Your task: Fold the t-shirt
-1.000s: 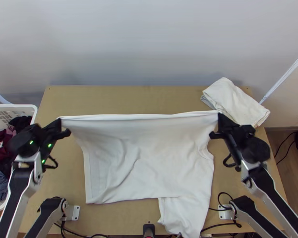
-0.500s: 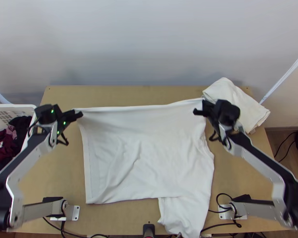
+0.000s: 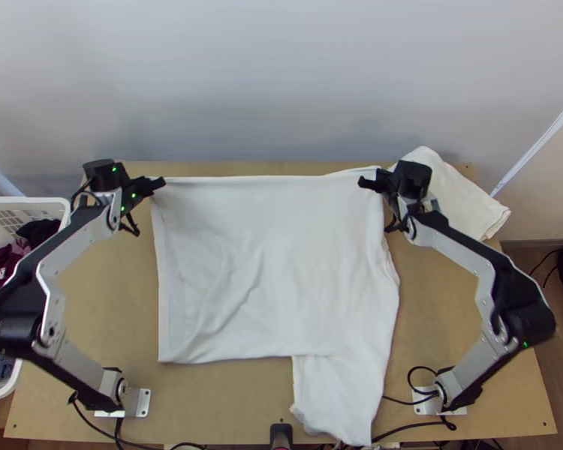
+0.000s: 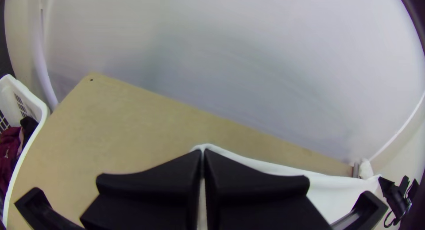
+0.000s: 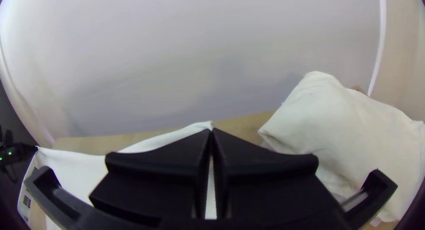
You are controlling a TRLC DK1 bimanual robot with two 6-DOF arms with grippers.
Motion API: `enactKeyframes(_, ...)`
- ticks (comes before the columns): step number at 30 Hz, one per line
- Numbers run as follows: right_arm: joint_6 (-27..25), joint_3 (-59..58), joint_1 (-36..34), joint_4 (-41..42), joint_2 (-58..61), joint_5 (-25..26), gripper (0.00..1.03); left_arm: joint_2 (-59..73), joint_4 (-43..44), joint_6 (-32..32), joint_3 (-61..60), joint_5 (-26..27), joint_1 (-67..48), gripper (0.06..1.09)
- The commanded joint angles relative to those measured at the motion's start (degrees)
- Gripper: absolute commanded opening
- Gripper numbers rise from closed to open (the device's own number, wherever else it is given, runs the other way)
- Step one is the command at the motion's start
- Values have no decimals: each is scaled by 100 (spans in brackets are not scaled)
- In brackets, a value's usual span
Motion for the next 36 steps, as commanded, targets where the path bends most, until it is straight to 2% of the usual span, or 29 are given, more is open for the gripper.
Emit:
enactKeyframes(1,86,428,-98,70,370,92,3,397,-18,-174,489,-116,35,9)
enactKeyframes(13,68,1491,-80,105,1135,127,3,1540,-176,-200,1816,-309,18,10)
enactKeyframes(14,60,1561,-80,105,1179,145,3,1601,-194,-200,1904,-450,9,10)
enactKeyframes(15,51,1605,-71,114,1205,154,3,1654,-255,-200,1992,-485,0,16)
enactKeyframes(16,42,1640,-71,114,1223,154,6,1680,-325,-183,2062,-485,-8,31)
enactKeyframes(17,42,1649,-62,122,1223,162,20,1707,-378,-165,2115,-494,-35,49)
enactKeyframes(19,33,1676,-45,114,1214,162,60,1672,-554,-130,2203,-458,-88,83)
enactKeyframes(20,24,1684,-45,105,1196,162,72,1645,-624,-112,2238,-441,-114,95)
enactKeyframes(21,33,1667,-36,105,1135,162,75,1601,-721,-112,2273,-423,-140,102)
enactKeyframes(23,68,1614,-18,105,968,162,77,1434,-782,-112,2238,-335,-175,104)
enactKeyframes(26,77,1473,26,114,616,162,87,1118,-800,-130,2167,-335,-211,104)
enactKeyframes(30,253,1104,149,-80,-324,162,88,485,-1213,-130,2124,-318,-211,104)
enactKeyframes(34,569,858,333,-1249,-1555,162,88,-253,-1644,-121,1921,-212,-272,104)
enactKeyframes(36,965,726,360,-1873,-2152,162,87,-658,-1732,-104,1684,-204,-307,104)
